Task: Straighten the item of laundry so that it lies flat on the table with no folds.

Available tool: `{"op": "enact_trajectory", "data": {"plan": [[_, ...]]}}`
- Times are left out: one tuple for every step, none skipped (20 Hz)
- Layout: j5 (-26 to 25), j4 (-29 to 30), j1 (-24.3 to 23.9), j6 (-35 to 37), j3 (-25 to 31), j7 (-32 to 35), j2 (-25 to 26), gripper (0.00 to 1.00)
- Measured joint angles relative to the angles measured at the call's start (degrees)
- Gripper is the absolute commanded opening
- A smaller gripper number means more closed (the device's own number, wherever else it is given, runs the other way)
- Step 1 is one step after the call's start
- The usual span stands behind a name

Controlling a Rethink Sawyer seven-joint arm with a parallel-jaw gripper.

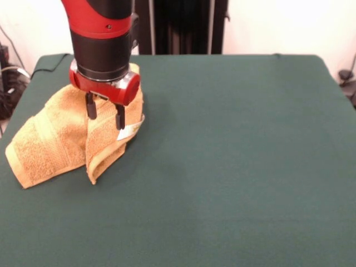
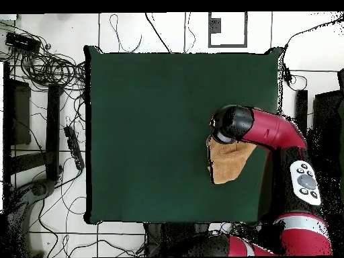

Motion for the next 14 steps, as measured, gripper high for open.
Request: {"op": "enact_trajectory", "data": {"plan": [[0.0,0.1,0.0,-0.3,0.1,0.0,0.0,1.0],[0.0,0.1,0.0,-0.7,0.1,0.0,0.1,1.0],[0.0,0.2,0.0,-0.8,0.2,0.0,0.1,1.0],[0.0,0.2,0.0,-1.0,0.2,0.0,0.1,1.0],[0.0,0.2,0.0,-1.2,0.3,0.0,0.1,1.0],[0.0,0.4,-0.1,-2.1,0.7,0.0,0.2,1.0],[0.0,0.6,-0.1,-2.6,0.9,0.0,0.2,1.0],[0.0,0.7,-0.1,-3.1,1.1,0.0,0.2,1.0],[0.0,0.9,-0.1,-3.5,1.2,0.0,0.2,1.0],[0.0,1.2,-0.1,-4.0,1.3,0.0,0.2,1.0],[0.0,1.5,-0.1,-4.5,1.4,0.0,0.3,1.0],[0.0,1.9,-0.1,-4.9,1.4,0.0,0.3,1.0],[0.0,2.1,-0.1,-5.2,1.4,0.0,0.3,1.0],[0.0,2.2,-0.1,-5.3,1.4,0.0,0.4,1.0]]}}
